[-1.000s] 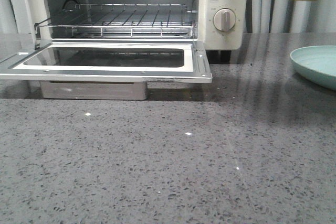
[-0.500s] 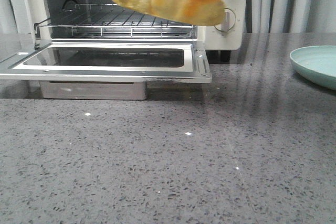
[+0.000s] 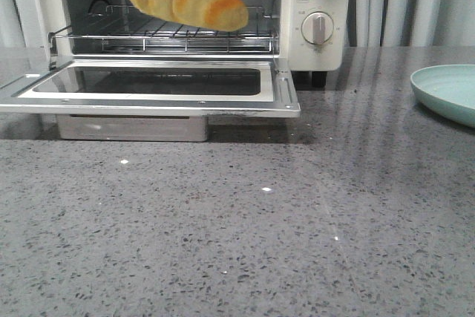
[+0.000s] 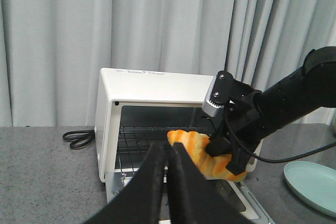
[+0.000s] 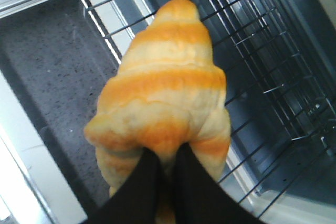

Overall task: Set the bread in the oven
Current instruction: 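Lift the bread roll and carry it with the right gripper into the oven, then lower the bread roll onto the oven rack and open the right gripper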

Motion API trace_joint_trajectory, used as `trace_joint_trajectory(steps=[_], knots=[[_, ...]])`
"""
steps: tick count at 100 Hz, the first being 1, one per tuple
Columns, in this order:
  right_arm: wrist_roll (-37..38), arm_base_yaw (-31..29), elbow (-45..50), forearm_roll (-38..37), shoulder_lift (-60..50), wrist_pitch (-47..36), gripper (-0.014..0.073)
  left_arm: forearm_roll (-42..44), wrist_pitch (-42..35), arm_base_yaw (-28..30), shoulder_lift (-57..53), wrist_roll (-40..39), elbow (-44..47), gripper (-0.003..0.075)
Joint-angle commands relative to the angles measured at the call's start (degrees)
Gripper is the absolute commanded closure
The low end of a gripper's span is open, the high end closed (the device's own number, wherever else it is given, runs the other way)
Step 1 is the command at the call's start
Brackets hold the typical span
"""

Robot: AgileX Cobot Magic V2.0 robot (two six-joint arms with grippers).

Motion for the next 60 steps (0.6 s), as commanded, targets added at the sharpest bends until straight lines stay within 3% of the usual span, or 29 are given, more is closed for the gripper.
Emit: trace_joint_trajectory(steps=[1,60], knots=[[-0.58,-0.09,-3.16,-4.38,-1.4,-4.06,0.0662,-0.5,-4.33,0.08,0.94,-0.41,-1.68,0.0741],[-0.58,-0.53,-3.3,-14.54,4.56,-13.49,0.0662,-0.5,-4.51,0.08,0.94,-0.41,-1.68,0.0741]])
